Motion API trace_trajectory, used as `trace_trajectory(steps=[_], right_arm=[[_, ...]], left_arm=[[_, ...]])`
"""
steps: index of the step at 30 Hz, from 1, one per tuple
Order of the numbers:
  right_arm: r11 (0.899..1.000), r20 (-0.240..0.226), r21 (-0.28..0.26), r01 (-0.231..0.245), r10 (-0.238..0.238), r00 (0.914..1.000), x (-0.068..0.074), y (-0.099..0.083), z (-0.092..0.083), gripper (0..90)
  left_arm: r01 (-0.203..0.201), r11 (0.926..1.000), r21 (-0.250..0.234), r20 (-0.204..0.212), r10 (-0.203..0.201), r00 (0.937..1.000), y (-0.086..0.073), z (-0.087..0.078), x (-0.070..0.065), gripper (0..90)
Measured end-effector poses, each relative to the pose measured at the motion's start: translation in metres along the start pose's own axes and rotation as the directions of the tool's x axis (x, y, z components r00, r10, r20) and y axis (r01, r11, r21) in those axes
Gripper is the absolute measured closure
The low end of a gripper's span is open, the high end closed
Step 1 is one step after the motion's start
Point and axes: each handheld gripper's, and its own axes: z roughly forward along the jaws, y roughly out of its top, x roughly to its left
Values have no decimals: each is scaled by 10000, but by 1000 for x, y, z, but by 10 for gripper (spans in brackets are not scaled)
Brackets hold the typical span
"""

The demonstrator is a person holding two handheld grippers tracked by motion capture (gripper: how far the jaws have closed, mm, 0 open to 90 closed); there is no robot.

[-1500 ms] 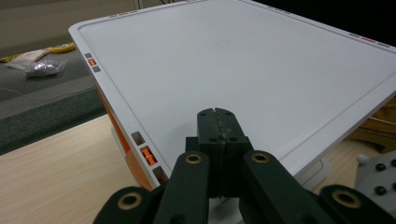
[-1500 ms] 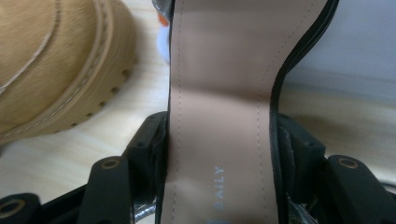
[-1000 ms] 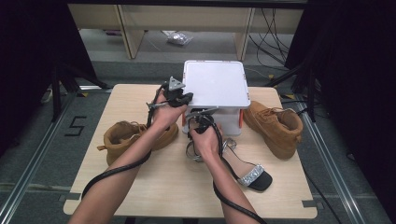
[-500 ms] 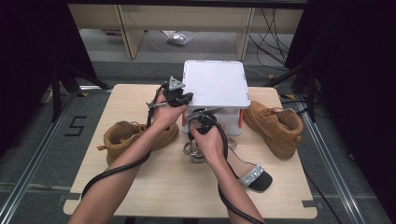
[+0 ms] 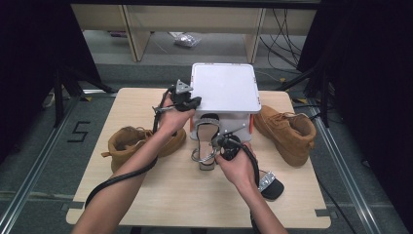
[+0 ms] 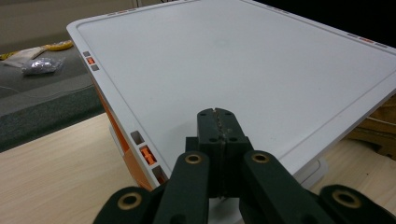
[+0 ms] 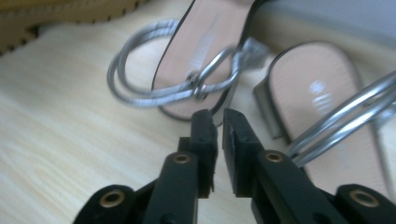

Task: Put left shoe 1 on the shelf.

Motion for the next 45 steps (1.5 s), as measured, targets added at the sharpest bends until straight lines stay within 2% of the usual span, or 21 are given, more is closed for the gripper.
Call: trace_trajectory(steps=[3, 6, 8, 9, 13, 14, 15, 16, 23, 24, 26, 27, 28, 29, 31, 35, 37, 38, 40, 43, 45], right_arm=[[10000, 61, 74, 65, -65, 10000, 2, -6, 7, 865], [9995, -101, 81, 293, -292, 9995, 5, -15, 15, 886], [9966, -176, -88, 818, -819, 9965, 8, -22, 26, 893], [9987, -221, 70, 510, -509, 9985, 10, -24, 29, 892], [9976, -344, -240, 649, -657, 9972, 15, -27, 36, 885], [9953, -561, -604, 757, -791, 9953, 16, -29, 40, 884], [9953, -561, -604, 757, -791, 9953, 16, -29, 40, 884], [9915, -618, -1015, 809, -874, 9943, 17, -30, 44, 882], [9896, -437, -1347, 499, -562, 9975, 20, -33, 53, 900], [9888, -673, -1428, 439, -539, 9963, 18, -34, 52, 900], [9876, -714, -1526, 371, -485, 9963, 18, -34, 52, 900], [9869, -717, -1605, 139, -258, 9971, 20, -33, 51, 900], [9864, -664, -1621, 264, -376, 9971, 19, -32, 50, 900], [9835, -618, -1806, 91, -206, 9979, 20, -31, 48, 900], [9796, -583, -2010, 77, -198, 9981, 19, -26, 45, 900], [9810, -599, -1933, 153, -273, 9978, 20, -22, 44, 900], [9764, -562, -2158, 13, -138, 9983, 22, -18, 45, 900], [9722, -384, -2328, 240, -339, 9987, 20, -15, 46, 900], [9698, -398, -2420, 305, -413, 9984, 17, -10, 46, 900], [9680, -308, -2499, 238, -325, 9990, 16, -4, 46, 900], [9633, -13, -2663, 325, -341, 9994, 13, 6, 46, 900]], left_arm=[[9, 10000, 12, 5, -9, 10000, 0, 0, 0, 899], [-6, 10000, 21, 20, 6, 10000, 0, 0, 0, 899], [36, 10000, 9, 28, -36, 10000, 0, 0, 0, 899], [38, 10000, 8, 29, -38, 10000, 0, 0, 0, 899], [59, 10000, 29, 44, -59, 10000, 0, 0, 1, 899], [85, 10000, 28, 47, -85, 10000, 0, 0, 1, 899], [85, 10000, 28, 47, -85, 10000, 0, 0, 1, 899], [88, 10000, 20, 50, -88, 9999, 0, 0, 1, 899], [81, 10000, 28, 50, -81, 10000, 0, 0, 1, 899], [73, 10000, 16, 69, -73, 9999, 0, 0, 1, 899], [65, 10000, 20, 75, -65, 10000, 0, 0, 1, 900], [60, 10000, 20, 84, -60, 9999, 0, 0, 1, 899], [65, 10000, 18, 77, -65, 9999, 0, 0, 1, 899], [66, 10000, 17, 75, -66, 10000, 0, 0, 1, 899], [49, 10000, 43, 80, -49, 10000, 0, 0, 1, 899], [79, 10000, 5, 80, -79, 9999, 0, 0, 1, 899], [53, 10000, 25, 95, -53, 9999, 0, 0, 1, 899], [66, 10000, 38, 95, -67, 9999, 1, 0, 1, 899], [63, 10000, 63, 102, -64, 9999, 1, 0, 1, 899], [79, 9999, 74, 111, -80, 9999, 1, 0, 1, 900], [111, 9999, 62, 112, -112, 9999, 1, 0, 1, 900]])
